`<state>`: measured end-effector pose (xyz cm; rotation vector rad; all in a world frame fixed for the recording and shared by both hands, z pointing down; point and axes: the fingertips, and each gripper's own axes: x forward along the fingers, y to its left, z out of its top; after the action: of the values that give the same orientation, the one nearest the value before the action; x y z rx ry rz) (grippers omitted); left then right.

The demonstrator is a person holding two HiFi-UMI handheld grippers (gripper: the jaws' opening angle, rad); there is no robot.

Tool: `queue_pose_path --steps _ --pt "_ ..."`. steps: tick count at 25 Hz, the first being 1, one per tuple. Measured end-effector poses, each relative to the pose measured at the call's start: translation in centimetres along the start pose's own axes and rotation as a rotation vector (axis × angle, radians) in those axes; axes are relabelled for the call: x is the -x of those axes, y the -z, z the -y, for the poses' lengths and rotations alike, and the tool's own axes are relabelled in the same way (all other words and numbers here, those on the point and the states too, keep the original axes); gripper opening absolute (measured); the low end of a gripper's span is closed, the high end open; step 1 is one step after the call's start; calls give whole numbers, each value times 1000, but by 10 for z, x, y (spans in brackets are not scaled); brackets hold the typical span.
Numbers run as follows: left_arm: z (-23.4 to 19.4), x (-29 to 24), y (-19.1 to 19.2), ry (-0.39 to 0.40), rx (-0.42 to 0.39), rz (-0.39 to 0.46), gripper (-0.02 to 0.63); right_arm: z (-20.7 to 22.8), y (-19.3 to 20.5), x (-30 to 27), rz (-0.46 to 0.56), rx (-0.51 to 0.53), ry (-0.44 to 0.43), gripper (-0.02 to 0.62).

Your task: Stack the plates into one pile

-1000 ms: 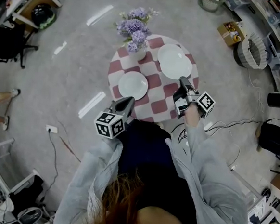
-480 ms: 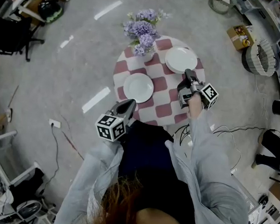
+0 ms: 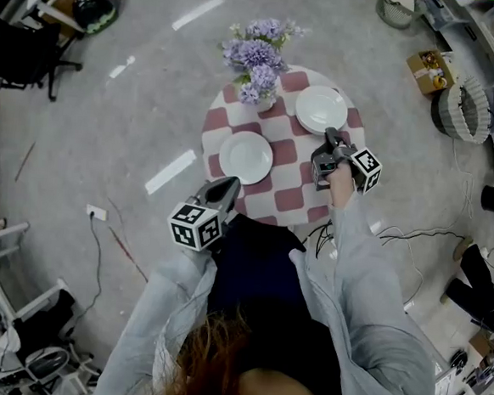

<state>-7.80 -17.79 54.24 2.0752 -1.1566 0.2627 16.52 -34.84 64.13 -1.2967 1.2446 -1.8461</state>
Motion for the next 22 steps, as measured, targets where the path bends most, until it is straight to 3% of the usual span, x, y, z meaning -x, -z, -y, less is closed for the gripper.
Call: queue_pose_path --steps 7,13,22 --pt "6 -3 1 11 -5 -1 15 -2 -4 -3 -3 -6 23 196" --pt "8 -1 4 11 -5 -2 15 -14 -4 -9 -27 -70 -9 421" --pt "14 6 14 9 -5 -9 15 -21 -5 -26 -40 -86 72 528"
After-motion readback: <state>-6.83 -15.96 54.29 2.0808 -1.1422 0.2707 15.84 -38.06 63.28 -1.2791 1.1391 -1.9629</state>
